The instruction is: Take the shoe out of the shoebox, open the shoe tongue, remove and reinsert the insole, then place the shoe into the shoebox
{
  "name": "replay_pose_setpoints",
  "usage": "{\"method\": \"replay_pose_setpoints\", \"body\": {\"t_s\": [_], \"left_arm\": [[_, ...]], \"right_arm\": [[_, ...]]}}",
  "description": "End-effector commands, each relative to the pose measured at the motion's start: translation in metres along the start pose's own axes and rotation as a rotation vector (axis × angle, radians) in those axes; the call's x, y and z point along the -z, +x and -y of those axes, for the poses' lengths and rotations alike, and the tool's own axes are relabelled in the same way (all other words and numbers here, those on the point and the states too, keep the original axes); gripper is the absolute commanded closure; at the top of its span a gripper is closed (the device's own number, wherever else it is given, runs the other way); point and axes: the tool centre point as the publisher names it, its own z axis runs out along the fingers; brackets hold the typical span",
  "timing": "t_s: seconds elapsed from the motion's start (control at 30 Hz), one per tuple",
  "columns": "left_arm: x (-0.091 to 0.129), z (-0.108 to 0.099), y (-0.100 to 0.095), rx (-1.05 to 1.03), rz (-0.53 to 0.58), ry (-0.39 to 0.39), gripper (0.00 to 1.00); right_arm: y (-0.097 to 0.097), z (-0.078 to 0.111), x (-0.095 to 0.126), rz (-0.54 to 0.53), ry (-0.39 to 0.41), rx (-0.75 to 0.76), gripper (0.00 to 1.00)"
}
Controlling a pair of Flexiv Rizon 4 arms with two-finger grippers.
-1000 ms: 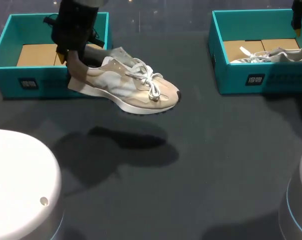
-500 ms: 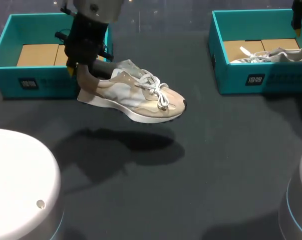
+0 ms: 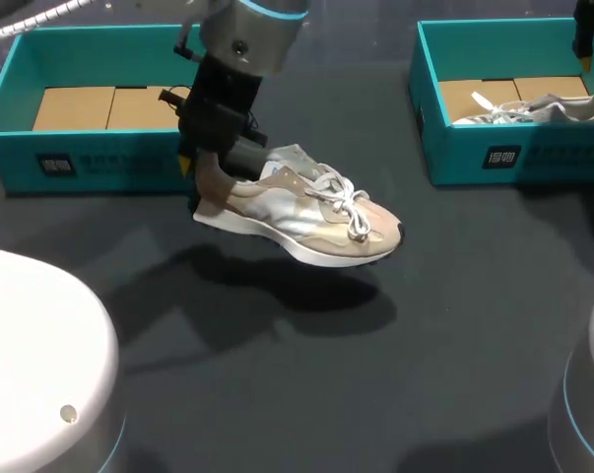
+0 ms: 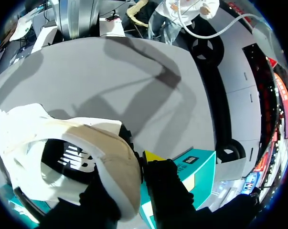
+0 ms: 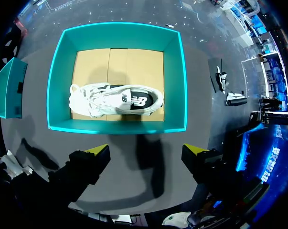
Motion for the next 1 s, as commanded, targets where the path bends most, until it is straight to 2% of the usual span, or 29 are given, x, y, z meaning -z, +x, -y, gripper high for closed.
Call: {"method": "replay_pose_setpoints", "body": {"t_s": [0.03, 0.3, 0.4, 0.83, 1.0], "left_arm": [[-0.002, 0.003, -0.001, -0.007, 0.0, -0.012, 1.0], [-0.024, 0.025, -0.05, -0.062, -0.001, -0.002, 1.0], [-0.034, 0.036, -0.07, -0.068, -0.05, 0.013, 1.0], [-0.034, 0.036, -0.07, -0.068, -0.05, 0.013, 1.0], [-0.049, 0.042, -0.09, 0.014, -0.024, -0.031, 1.0]], "right_arm": [[0.0, 0.001, 0.0, 0.0, -0.001, 0.0, 0.0], [0.0, 0.001, 0.0, 0.0, -0.001, 0.0, 0.0], [0.0, 0.001, 0.0, 0.0, -0.001, 0.0, 0.0], [0.0, 0.001, 0.0, 0.0, -0.001, 0.0, 0.0], [0.0, 0.001, 0.0, 0.0, -0.001, 0.0, 0.0]]}}
